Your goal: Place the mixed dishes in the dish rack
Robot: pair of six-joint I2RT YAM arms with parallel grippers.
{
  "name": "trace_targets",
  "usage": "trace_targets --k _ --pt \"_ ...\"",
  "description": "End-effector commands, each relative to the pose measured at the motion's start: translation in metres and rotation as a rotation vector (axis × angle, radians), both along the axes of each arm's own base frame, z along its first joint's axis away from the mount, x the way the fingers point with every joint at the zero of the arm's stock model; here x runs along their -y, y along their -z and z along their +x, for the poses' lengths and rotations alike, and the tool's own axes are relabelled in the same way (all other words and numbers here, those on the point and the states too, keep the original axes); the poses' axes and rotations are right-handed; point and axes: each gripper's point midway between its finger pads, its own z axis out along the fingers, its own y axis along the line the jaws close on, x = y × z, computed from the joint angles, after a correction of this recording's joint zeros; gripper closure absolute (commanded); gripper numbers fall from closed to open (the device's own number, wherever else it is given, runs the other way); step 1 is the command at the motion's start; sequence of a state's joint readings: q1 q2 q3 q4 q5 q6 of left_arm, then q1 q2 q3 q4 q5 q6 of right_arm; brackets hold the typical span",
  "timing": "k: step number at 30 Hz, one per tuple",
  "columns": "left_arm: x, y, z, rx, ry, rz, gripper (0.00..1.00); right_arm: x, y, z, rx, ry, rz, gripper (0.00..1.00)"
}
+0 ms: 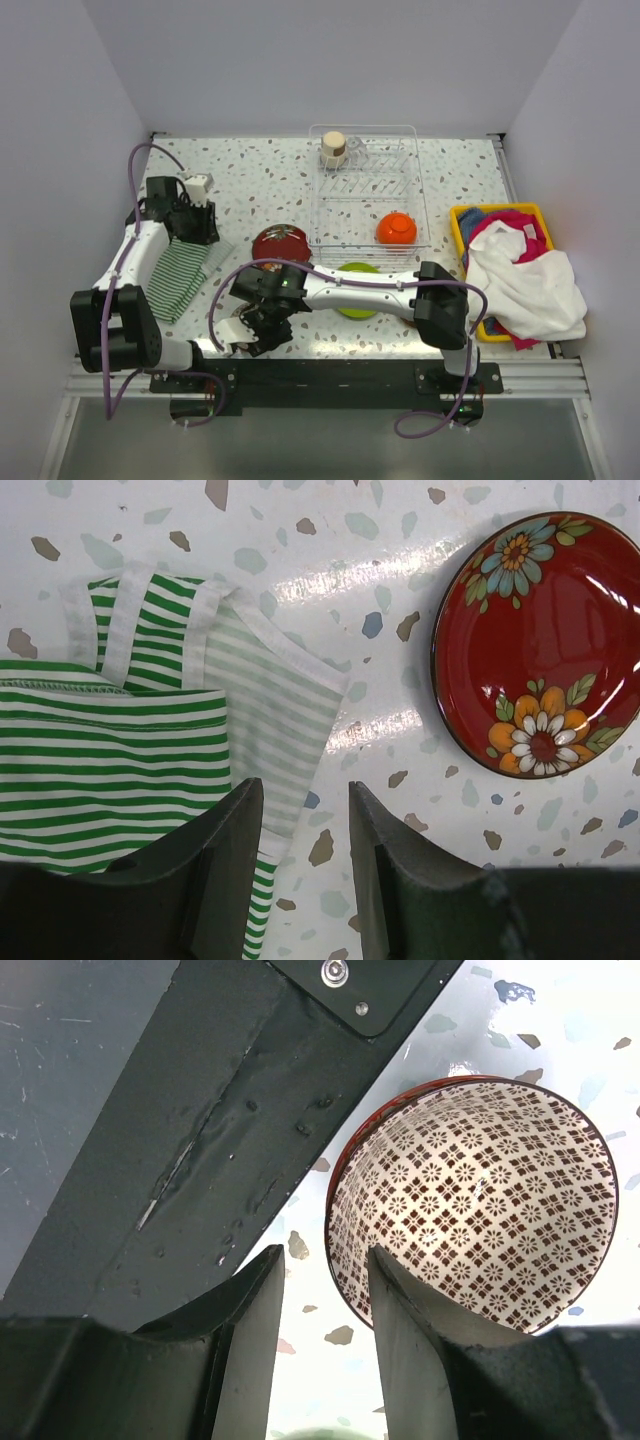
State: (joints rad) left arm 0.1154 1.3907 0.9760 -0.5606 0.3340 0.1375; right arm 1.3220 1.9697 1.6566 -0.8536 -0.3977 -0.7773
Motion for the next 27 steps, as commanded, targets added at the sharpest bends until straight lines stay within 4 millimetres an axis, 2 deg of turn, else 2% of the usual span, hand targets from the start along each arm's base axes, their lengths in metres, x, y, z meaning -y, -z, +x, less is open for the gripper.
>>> trace_targets --k 1,8,11,16,17,24,27 --pt "0.003 -0.012 0.004 0.055 -0.002 -0.017 0.56 -0.002 -0.005 0.0 0.008 0.012 0.012 0.57" --pt "0.002 -0.012 0.001 0.058 -0.004 -0.006 0.56 -0.002 0.011 -0.003 -0.014 0.005 -0.034 0.58" --pt "0.001 -0.013 0.0 0.061 -0.008 -0.002 0.56 -0.002 0.012 -0.003 -0.015 0.005 -0.039 0.6" --pt "0.0 -0.011 -0.001 0.058 -0.008 0.003 0.56 -0.003 0.011 -0.004 -0.026 0.014 -0.034 0.74" --pt "0.0 -0.012 0.0 0.06 -0.008 0.003 0.56 -0.003 0.011 -0.005 -0.028 0.016 -0.036 0.8" --pt "0.0 -0.011 0.003 0.055 -0.008 -0.001 0.56 -0.006 -0.008 -0.006 -0.032 0.026 0.001 1.0" --pt "0.001 -0.012 0.005 0.048 -0.005 -0.004 0.56 -0.012 -0.028 -0.003 -0.02 0.04 0.046 1.0"
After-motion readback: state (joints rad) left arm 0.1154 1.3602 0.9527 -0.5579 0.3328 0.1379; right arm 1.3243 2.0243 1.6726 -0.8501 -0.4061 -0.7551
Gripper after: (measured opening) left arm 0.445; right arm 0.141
